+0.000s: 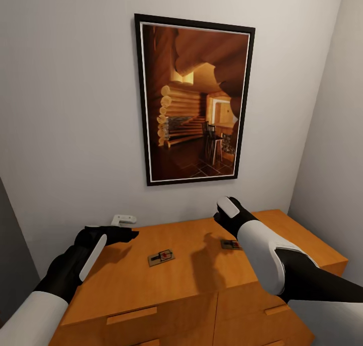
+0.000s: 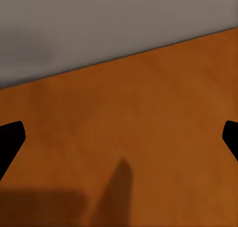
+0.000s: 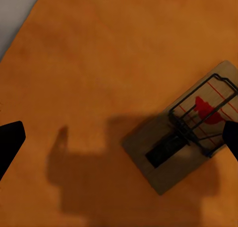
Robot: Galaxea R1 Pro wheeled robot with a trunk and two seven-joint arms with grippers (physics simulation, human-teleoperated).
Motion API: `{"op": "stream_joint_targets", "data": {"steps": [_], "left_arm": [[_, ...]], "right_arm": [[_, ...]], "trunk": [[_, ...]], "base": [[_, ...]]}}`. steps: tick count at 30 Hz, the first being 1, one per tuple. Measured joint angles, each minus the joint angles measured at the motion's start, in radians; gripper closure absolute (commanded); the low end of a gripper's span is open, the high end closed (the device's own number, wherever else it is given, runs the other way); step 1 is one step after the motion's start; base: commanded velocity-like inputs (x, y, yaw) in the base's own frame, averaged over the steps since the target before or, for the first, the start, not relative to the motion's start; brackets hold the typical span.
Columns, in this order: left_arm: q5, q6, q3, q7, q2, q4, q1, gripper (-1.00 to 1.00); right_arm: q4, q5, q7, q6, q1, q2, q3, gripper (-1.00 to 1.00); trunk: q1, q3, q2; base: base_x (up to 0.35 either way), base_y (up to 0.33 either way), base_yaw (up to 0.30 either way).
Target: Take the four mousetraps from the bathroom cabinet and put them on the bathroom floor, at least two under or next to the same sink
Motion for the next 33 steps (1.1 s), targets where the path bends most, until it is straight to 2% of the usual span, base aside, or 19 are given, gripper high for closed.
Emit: {"op": "stream_joint_targets", "data": {"steps": [12, 22, 29, 33], "left_arm": [[-0.001, -0.004, -0.001, 0.000, 0.000, 0.013, 0.000, -1.00], [-0.001, -0.004, -0.001, 0.000, 0.000, 0.014, 0.000, -1.00], [0.000, -0.004, -0.003, 0.000, 0.000, 0.014, 0.000, -1.00], [0.001, -0.005, -0.003, 0.000, -0.003, 0.014, 0.000, -1.00]], "right_arm": [[-0.001, 0.012, -0.002, 0.007, 0.000, 0.000, 0.010, -1.00], [-0.001, 0.056, -0.002, 0.012, 0.000, 0.000, 0.027, -1.00], [-0.001, 0.058, -0.001, 0.016, 0.000, -0.062, 0.024, -1.00], [-0.001, 0.057, -0.001, 0.015, 0.000, -0.076, 0.021, -1.00]], "trunk": [[0.000, 0.000, 0.000], [0.000, 0.000, 0.000], [0.000, 0.000, 0.000], [0.000, 0.000, 0.000]], "base": [[0.000, 0.000, 0.000], [0.000, 0.000, 0.000], [0.000, 0.000, 0.000], [0.000, 0.000, 0.000]]}}
